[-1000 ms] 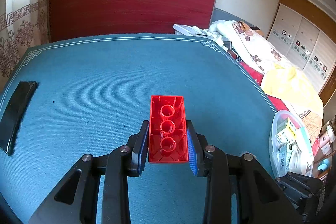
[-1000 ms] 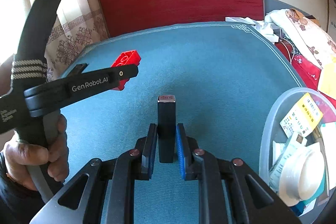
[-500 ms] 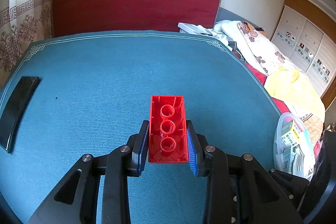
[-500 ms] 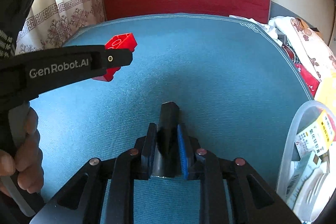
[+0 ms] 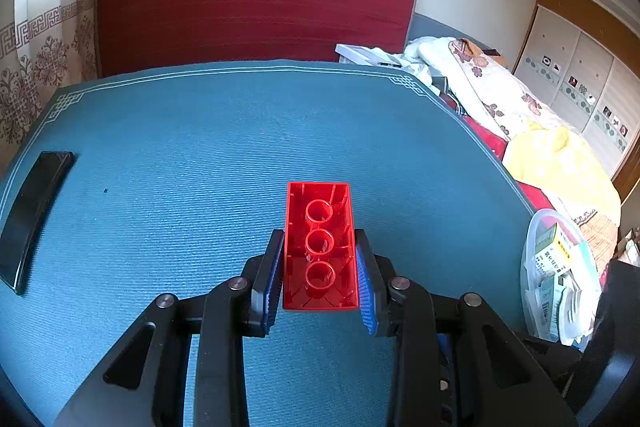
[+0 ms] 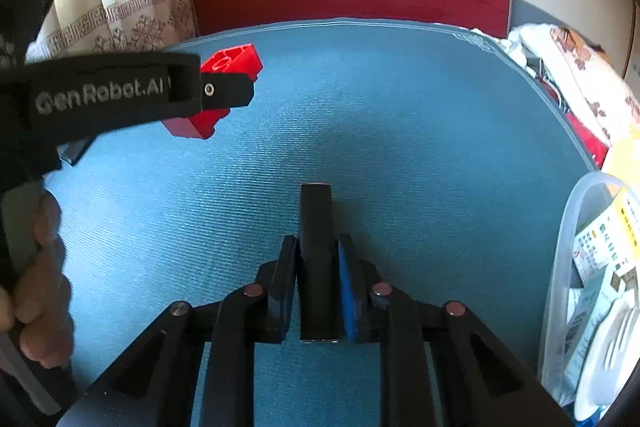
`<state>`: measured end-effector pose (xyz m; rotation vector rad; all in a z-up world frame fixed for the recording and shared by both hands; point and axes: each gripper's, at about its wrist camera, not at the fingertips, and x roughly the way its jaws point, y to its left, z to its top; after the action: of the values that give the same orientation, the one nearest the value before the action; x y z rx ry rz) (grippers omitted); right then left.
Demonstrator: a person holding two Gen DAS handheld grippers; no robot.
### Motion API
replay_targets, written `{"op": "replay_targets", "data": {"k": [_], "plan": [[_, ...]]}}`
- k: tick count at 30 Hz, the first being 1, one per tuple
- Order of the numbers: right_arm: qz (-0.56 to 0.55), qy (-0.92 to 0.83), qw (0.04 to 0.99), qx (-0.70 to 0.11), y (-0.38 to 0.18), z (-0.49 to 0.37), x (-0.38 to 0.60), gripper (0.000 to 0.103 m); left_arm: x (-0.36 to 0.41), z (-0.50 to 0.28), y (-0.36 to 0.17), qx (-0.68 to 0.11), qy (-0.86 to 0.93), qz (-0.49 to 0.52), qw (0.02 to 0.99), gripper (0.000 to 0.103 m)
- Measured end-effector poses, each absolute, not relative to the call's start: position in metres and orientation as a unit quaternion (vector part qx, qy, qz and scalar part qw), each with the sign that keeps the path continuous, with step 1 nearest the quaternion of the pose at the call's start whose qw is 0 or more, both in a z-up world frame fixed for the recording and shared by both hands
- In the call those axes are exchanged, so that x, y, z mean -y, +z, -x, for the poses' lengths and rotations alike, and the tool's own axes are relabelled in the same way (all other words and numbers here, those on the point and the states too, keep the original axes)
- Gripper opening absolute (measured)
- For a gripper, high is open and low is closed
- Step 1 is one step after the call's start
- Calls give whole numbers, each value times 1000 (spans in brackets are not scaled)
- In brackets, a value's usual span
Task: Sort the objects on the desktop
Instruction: 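Lift and carry the red brick and black bar over the clear basin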
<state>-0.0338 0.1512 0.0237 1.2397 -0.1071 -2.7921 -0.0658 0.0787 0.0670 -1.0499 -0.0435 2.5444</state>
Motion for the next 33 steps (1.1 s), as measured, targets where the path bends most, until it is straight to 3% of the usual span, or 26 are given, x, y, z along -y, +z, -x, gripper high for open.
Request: {"op": "replay_targets", "data": {"k": [17, 33], "plan": [[-355, -932, 36, 65, 65, -8, -173, 22, -97, 47, 72, -16, 909, 358, 212, 35], [-310, -943, -55, 105, 91, -59, -251, 22, -136, 12, 74, -51, 898, 352, 260, 35]]}}
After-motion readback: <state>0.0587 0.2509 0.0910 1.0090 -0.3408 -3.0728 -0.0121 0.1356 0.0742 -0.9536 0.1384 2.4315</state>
